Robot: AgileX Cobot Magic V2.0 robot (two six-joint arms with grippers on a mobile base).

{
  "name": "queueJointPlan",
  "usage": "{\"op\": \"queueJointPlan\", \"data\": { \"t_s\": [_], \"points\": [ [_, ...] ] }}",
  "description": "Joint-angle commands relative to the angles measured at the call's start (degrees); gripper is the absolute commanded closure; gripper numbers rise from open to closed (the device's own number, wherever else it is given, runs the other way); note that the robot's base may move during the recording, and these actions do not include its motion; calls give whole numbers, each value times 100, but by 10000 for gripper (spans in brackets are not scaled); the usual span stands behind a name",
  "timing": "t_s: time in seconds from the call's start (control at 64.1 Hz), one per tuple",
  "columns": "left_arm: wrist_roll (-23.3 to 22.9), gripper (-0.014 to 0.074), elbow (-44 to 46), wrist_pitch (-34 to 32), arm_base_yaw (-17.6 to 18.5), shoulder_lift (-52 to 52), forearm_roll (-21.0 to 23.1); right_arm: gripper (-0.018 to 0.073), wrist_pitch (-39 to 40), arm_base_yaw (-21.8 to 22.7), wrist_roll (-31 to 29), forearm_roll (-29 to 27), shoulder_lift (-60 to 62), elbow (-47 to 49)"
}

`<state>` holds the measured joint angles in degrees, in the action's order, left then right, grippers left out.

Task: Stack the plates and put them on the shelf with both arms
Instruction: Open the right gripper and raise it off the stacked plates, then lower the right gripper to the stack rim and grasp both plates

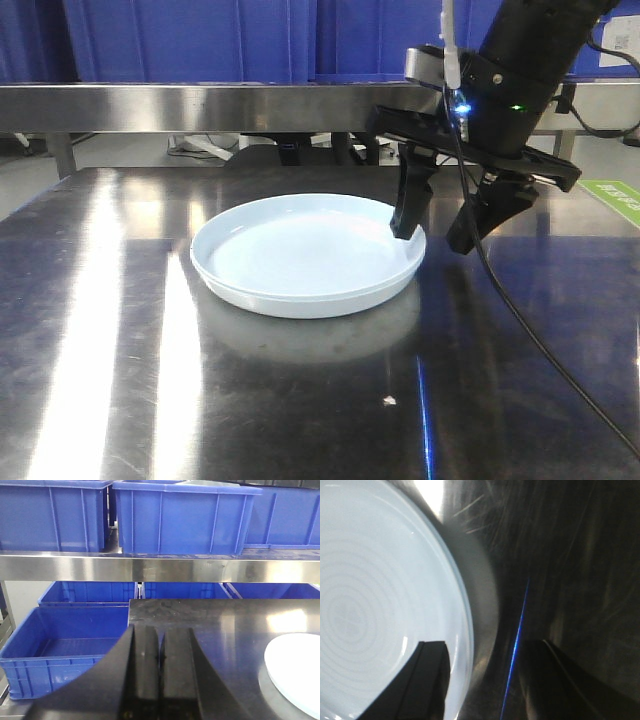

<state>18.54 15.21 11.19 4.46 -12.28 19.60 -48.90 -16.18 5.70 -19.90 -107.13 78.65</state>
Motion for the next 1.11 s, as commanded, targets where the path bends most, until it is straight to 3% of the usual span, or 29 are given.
{"op": "queueJointPlan", "data": {
  "t_s": [0.0, 0.748, 0.982, 1.091],
  "points": [
    [-65, 516, 197, -472, -13, -52, 84, 117, 180, 17, 0, -88, 294, 183],
    [-65, 516, 197, -472, -13, -52, 84, 134, 270, -142, 0, -267, 74, 183],
    [-65, 516, 197, -472, -13, -52, 84, 386, 318, -153, 5, -352, 74, 183],
    [-65, 516, 197, -472, -13, -52, 84, 463, 349, -153, 59, -353, 79, 201]
  ]
}}
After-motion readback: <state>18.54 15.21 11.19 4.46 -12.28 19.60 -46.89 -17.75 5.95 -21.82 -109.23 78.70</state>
